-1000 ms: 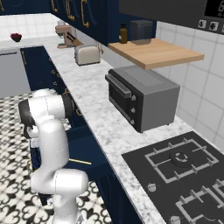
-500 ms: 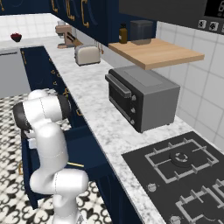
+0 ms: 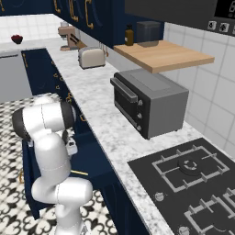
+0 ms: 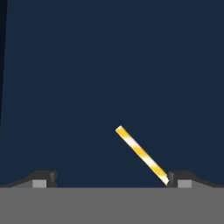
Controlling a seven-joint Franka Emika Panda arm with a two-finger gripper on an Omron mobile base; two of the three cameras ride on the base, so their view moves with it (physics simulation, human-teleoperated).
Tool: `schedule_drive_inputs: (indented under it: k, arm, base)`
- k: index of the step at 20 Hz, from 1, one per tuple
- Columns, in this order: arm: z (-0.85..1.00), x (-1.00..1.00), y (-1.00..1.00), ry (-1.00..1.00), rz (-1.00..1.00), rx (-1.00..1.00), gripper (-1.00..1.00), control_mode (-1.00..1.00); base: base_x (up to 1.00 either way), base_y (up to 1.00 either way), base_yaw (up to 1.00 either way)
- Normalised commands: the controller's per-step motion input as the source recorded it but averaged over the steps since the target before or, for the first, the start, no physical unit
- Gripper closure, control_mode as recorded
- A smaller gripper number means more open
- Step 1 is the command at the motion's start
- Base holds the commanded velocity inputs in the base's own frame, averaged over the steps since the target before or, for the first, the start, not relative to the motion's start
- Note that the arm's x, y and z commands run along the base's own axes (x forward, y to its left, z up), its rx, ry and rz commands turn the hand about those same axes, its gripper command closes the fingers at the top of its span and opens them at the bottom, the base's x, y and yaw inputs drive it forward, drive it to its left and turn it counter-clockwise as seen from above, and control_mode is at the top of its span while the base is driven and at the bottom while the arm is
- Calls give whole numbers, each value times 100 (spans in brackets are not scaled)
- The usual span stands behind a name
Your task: Take a straw from the drawer in front and place it inside the glass cup on the dining counter.
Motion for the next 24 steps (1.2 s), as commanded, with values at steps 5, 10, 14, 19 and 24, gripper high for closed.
schedule_drive_inputs:
  k: [5,10,14,19,24]
  arm:
    - [-34,7,-21,0,14,-4,-100,-100]
    - [-36,3,-2,0,10,0,-100,-100]
    - [-36,23,0,0,7,0,-100,-100]
    - [-30,10,-1,0,7,0,-100,-100]
    - [-36,0,-4,0,6,0,-100,-100]
  base:
    - [0,0,0]
    - [0,0,0]
    - [0,0,0]
    - [0,0,0]
    - [0,0,0]
